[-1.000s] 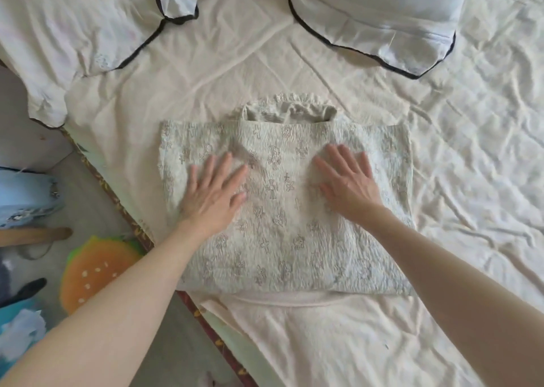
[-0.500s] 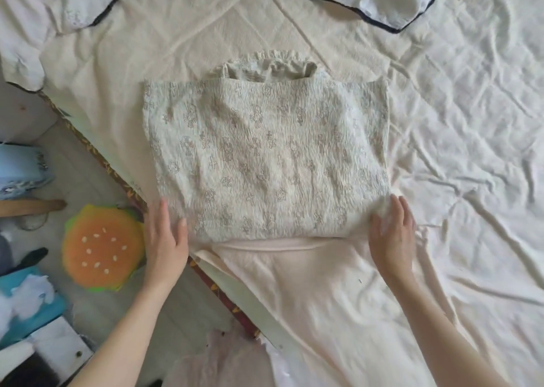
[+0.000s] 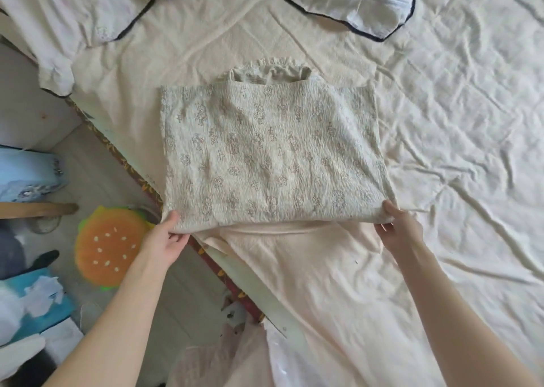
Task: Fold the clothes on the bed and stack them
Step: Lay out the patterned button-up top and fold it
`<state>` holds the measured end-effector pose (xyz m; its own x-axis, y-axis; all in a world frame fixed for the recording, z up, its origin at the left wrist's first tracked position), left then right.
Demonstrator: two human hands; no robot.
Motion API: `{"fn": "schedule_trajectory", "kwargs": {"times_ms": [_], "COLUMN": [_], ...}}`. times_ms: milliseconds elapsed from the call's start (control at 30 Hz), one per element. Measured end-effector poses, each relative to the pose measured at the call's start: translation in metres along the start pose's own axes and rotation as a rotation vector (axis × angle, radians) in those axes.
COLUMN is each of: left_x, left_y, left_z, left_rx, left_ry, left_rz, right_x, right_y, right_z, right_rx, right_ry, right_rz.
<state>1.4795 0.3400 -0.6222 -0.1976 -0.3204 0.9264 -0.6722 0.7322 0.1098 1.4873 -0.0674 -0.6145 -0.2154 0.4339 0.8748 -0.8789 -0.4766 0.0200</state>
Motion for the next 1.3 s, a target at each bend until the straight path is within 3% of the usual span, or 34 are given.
{"fn": "schedule_trajectory", "kwargs": {"times_ms": [133,333,400,467,533,633,733,833,933,1033,1133,1200,1300], "left_x": [0.026,0.039,0.038,0.041,0.047,0.059,0.074,0.093,0.117,0.142,0.165,0.176,0.174], "left_y": [0.019,0.034,0.033,0.032,0.032,0.031,0.022,0.004,-0.028,-0.075,-0.131,-0.167,-0.199], "left_z": [-0.011,0.009,0.011,0.012,0.015,0.017,0.015,0.012,0.011,0.020,0.049,0.080,0.133], "left_rx": [-0.095,-0.250,-0.270,-0.305,-0.320,-0.358,-0.424,-0.553,-0.689,-0.809,-0.963,-1.069,-1.312], "left_ry": [-0.110,-0.145,-0.202,-0.256,-0.290,-0.346,-0.454,-0.599,-0.798,-0.982,-1.204,-1.306,-1.246], "left_rz": [0.011,-0.071,-0.075,-0.072,-0.072,-0.087,-0.109,-0.135,-0.141,-0.032,0.149,0.289,0.577], "right_x": [0.021,0.025,0.025,0.032,0.048,0.075,0.086,0.080,0.080,0.078,0.065,0.054,0.035], "right_y": [0.019,0.047,0.041,0.032,0.021,0.003,-0.010,-0.013,-0.016,-0.007,0.020,0.038,0.061], "right_z": [0.007,-0.019,-0.027,-0.035,-0.051,-0.094,-0.133,-0.145,-0.126,-0.089,-0.055,-0.034,-0.013], "right_rx": [0.004,0.234,0.393,0.775,1.101,1.428,1.720,1.826,1.472,1.076,0.572,0.282,0.024], "right_ry": [0.054,0.088,0.205,0.496,0.819,1.017,1.008,0.843,0.644,0.384,0.081,0.003,-0.065], "right_rz": [-0.018,-0.071,-0.139,-0.199,-0.046,0.389,0.675,0.782,0.867,0.761,0.660,0.588,0.495]}}
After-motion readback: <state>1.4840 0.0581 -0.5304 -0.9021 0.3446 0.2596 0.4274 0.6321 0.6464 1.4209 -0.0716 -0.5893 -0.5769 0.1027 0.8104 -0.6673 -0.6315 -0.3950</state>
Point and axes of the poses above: each hand's wrist, its own x-axis away from the middle knuckle, its own y-axis out of the back of the hand, z = x × y, the point moved 1 cm from there along -x, towards the middle knuckle, and after that the axes turned 10 degrees about -x, right-handed, at the moved point
